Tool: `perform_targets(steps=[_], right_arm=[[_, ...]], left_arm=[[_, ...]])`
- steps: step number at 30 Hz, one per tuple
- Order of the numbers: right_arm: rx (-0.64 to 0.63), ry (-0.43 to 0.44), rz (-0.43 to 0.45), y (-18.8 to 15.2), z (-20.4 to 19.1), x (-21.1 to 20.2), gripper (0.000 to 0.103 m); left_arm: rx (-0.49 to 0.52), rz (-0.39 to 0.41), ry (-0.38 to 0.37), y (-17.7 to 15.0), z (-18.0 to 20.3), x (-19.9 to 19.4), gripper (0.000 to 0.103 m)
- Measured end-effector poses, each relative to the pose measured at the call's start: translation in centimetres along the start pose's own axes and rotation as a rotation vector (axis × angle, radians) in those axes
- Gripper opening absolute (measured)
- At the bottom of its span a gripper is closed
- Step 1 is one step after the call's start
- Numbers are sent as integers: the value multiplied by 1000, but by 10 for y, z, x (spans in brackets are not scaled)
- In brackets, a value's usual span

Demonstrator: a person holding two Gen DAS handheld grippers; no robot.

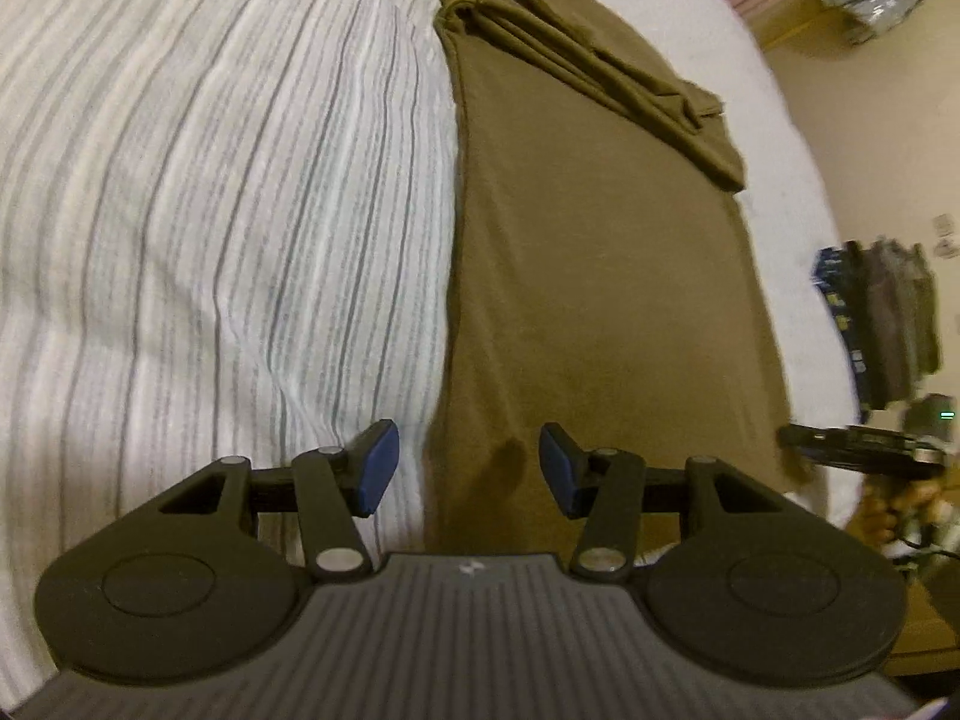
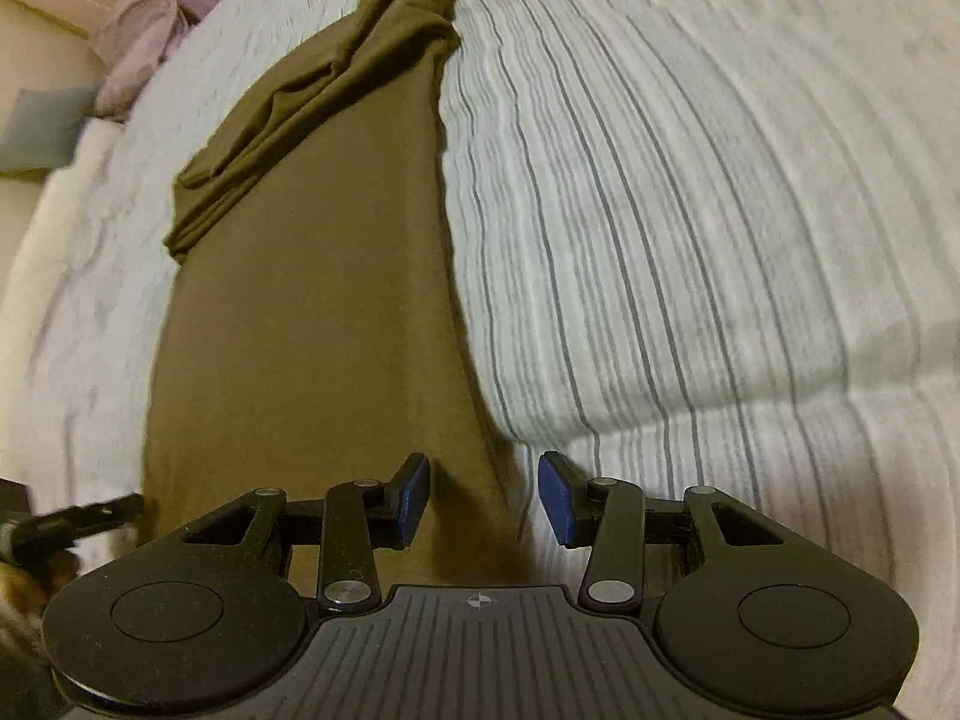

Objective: Fold clothes

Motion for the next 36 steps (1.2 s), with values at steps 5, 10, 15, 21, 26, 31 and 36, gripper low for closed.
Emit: perform_targets(steps=[5, 10, 15, 21, 26, 31, 36], right_arm=[[54, 153, -46, -3, 9, 1, 44], [56, 221, -82, -2, 6, 7, 43], [-15, 230, -125, -2, -11, 9, 3], [-23, 232, -53, 1, -13, -33, 2], [-12, 224, -59, -16, -13, -58, 2], [47, 215, -126, -53, -10, -70, 2], [103, 237, -127, -51, -15, -80, 2]], left_arm=[[-34, -26, -108, -13, 0, 0, 40], [-122, -13, -130, -13, -11, 4, 11], [-70, -12, -125, -10, -4, 1, 1], [10, 30, -162, -10, 8, -34, 1], [42, 11, -193, -24, 20, -67, 1], [-43, -21, -187, -59, 21, -91, 1], [-136, 11, -202, -57, 23, -103, 1]])
Point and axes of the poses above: each gripper's, at about its wrist camera, not at the fingertips, and x roughly the way its jaws point, z to its right, y to its top, the point moved 10 cm from there along x, roughly the way its jaws point, and after that the axes turned 4 degrees about -y, right-handed, at the moved point
